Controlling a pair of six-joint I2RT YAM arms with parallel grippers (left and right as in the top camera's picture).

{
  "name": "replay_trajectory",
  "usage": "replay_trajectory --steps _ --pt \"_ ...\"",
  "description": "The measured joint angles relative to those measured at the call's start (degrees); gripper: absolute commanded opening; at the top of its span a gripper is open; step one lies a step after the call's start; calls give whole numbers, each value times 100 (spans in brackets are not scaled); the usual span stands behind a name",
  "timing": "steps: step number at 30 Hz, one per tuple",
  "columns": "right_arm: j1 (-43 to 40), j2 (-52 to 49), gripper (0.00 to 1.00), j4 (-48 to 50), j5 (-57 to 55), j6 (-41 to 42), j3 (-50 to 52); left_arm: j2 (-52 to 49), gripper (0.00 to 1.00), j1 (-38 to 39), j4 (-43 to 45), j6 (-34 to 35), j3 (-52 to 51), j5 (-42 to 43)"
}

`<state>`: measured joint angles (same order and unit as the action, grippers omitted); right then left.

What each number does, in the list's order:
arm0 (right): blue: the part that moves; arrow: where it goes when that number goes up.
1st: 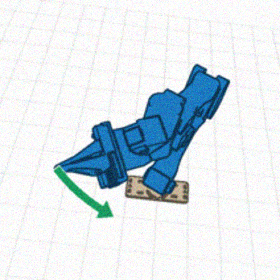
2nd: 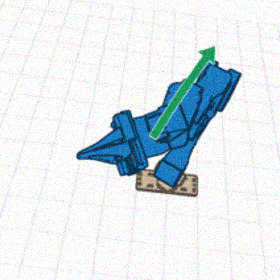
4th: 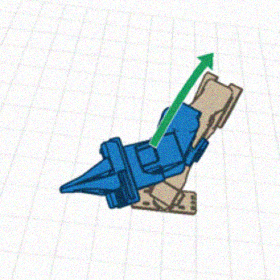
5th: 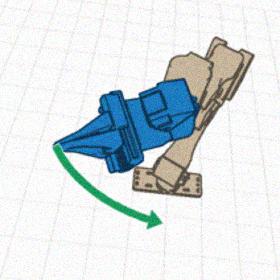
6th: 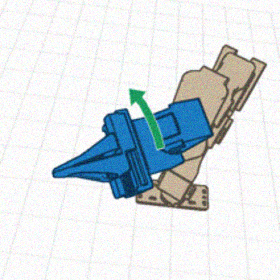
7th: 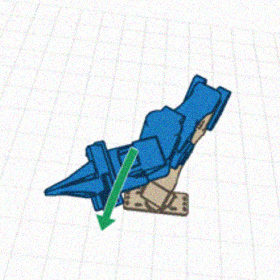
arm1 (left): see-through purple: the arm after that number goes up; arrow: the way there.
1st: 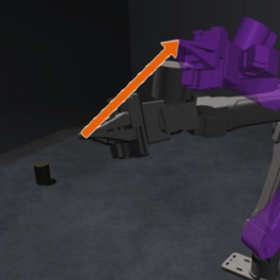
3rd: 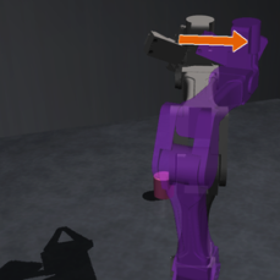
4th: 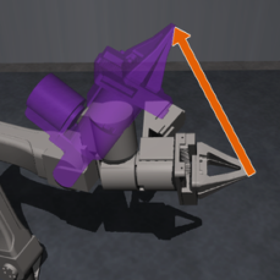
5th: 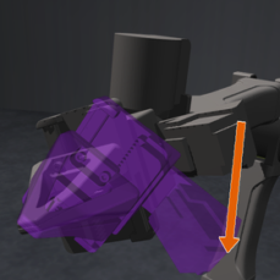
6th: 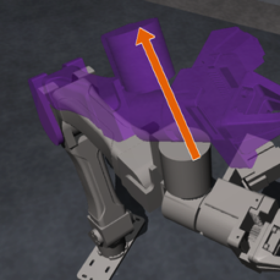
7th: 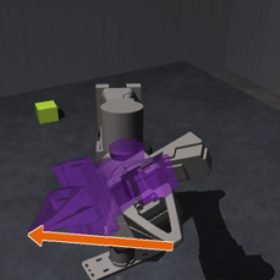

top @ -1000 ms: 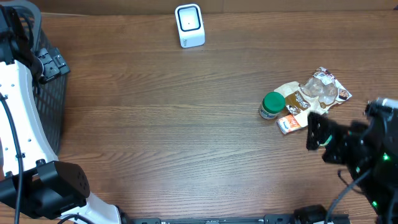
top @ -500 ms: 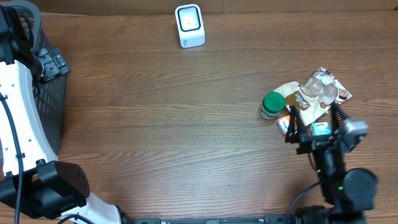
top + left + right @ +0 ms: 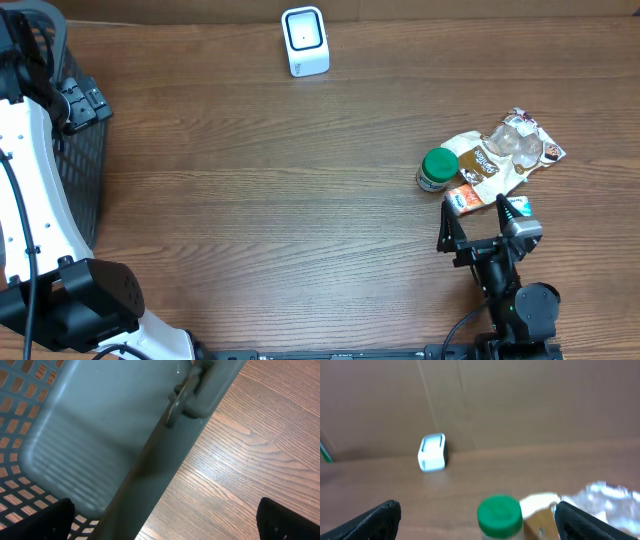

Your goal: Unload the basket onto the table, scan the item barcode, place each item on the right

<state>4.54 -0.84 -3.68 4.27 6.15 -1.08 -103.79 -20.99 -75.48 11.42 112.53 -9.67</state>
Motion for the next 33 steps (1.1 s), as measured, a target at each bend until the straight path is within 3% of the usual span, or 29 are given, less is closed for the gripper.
replay_trajectory --steps 33 --pt "0 0 100 -94 24 2 0 0 100 0 0 0 0 0"
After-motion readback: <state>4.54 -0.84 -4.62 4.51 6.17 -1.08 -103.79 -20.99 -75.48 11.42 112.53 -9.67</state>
